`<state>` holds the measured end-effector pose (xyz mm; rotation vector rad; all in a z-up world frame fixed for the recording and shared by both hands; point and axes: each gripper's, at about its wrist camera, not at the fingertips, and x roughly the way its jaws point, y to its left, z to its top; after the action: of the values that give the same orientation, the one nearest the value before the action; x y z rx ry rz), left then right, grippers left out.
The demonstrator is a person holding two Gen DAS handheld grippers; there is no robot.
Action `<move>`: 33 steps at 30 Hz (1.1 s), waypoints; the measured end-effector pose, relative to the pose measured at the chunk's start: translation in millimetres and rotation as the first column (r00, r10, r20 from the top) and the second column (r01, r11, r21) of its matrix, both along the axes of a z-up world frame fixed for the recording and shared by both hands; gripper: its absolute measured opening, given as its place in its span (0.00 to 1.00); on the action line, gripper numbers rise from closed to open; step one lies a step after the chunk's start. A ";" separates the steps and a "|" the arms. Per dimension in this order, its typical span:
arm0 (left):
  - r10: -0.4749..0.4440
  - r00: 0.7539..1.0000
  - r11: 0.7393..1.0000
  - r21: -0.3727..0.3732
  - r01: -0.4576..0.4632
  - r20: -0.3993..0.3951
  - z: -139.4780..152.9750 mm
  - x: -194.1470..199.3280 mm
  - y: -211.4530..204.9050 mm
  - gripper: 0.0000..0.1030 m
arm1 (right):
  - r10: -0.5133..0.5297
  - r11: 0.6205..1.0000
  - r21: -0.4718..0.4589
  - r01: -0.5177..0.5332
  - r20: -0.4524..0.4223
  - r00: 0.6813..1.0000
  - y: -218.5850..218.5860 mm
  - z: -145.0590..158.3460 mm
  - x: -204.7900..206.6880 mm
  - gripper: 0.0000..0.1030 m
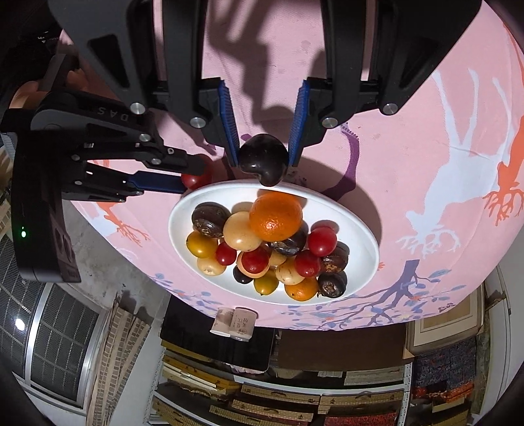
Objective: Organize fruits
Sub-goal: 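Grasp a dark plum with the left tool while the right tool grasps a red tomato, then carry both fruits over the white plate and open both tools to release them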
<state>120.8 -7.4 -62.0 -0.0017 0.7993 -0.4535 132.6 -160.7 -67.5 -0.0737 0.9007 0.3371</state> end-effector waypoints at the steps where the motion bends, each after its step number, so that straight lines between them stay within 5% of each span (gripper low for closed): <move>1: -0.001 1.000 1.000 0.002 0.001 -0.001 -0.4 -0.1 -0.7 0.29 | 0.000 1.000 -0.005 0.000 -0.001 1.000 0.9 -0.2 0.9 0.34; 12: -0.004 1.000 1.000 0.018 0.004 -0.008 -3.4 1.0 -4.8 0.29 | -0.001 0.998 -0.056 0.001 0.009 1.000 7.0 -11.4 4.2 0.29; 25: -0.001 1.000 1.000 0.019 0.001 0.010 0.6 -8.2 -3.9 0.29 | -0.053 0.995 0.082 0.052 0.009 0.999 -36.8 7.0 -39.1 0.28; 33: -0.030 0.996 0.999 0.025 0.028 0.085 43.2 -10.7 -11.5 0.29 | -0.083 0.990 0.115 0.076 0.061 0.995 -64.9 47.6 -39.5 0.28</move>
<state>110.1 -18.9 -18.8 0.0506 0.7214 -0.4684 93.1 -225.6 -19.9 0.0547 0.8157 0.3091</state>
